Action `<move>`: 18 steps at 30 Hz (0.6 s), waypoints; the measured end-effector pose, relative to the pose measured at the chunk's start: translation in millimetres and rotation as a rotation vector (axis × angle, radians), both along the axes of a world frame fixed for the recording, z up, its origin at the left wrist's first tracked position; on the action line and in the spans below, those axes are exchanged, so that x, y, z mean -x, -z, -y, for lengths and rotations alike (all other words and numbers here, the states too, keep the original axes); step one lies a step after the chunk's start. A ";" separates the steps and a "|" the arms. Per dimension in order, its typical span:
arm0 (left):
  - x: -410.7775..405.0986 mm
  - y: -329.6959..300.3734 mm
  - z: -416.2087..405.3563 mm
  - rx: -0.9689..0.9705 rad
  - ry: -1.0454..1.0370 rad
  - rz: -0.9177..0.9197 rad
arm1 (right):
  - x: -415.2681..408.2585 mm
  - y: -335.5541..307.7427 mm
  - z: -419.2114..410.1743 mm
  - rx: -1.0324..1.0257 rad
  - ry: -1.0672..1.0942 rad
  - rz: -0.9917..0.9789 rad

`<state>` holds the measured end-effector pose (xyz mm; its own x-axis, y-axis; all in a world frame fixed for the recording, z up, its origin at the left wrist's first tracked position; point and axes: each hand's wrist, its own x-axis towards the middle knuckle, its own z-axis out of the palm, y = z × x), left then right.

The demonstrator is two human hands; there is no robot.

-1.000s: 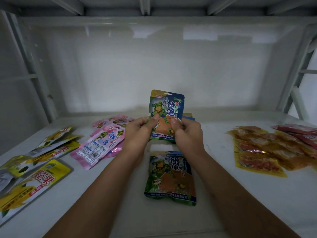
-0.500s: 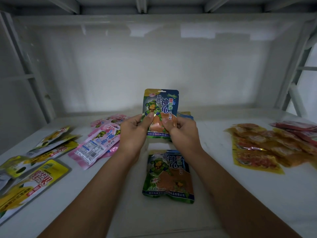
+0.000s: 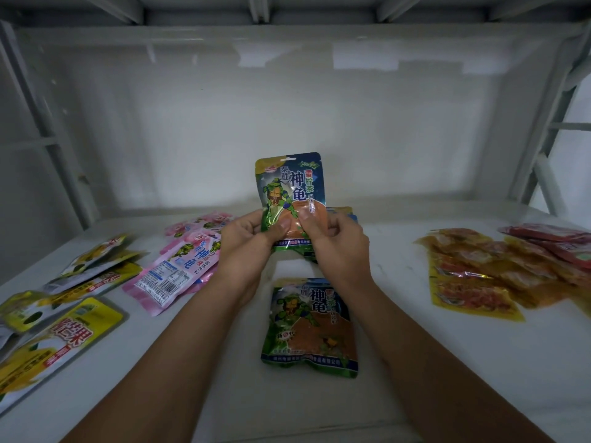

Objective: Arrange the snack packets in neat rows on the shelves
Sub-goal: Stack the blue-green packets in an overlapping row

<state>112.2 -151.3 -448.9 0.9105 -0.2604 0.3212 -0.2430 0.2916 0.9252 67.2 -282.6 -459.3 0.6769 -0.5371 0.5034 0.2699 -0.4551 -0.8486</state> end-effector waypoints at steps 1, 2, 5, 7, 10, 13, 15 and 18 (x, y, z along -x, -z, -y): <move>-0.5 -0.4 -0.5 -0.002 0.000 0.002 | 0.3 0.5 -0.6 0.049 -0.001 0.025; -0.1 -0.9 -0.4 -0.001 0.003 0.003 | 0.6 1.0 -0.9 0.099 0.003 0.052; 2.6 -2.0 2.8 0.048 0.028 -0.020 | -0.5 2.9 2.4 0.143 0.017 0.097; 2.8 -1.9 4.4 0.064 0.063 -0.056 | -2.6 4.5 4.2 0.156 0.033 0.093; 2.2 -2.3 4.8 0.065 0.107 -0.129 | -4.2 5.2 4.8 0.161 0.025 0.082; 2.9 -2.0 5.6 0.055 0.122 -0.160 | -3.9 5.2 5.6 0.160 0.015 0.067; 2.6 -1.3 5.7 0.051 0.125 -0.165 | -2.8 4.4 6.1 0.162 0.019 0.062; 0.8 -1.2 4.2 0.040 0.118 -0.156 | -0.7 2.5 4.7 0.179 0.027 0.064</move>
<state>111.4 -155.4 -447.7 0.9140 -0.3580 0.1907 -0.0593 0.3472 0.9359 68.0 -287.3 -461.9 0.6270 -0.4526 0.6341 0.3068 -0.6047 -0.7350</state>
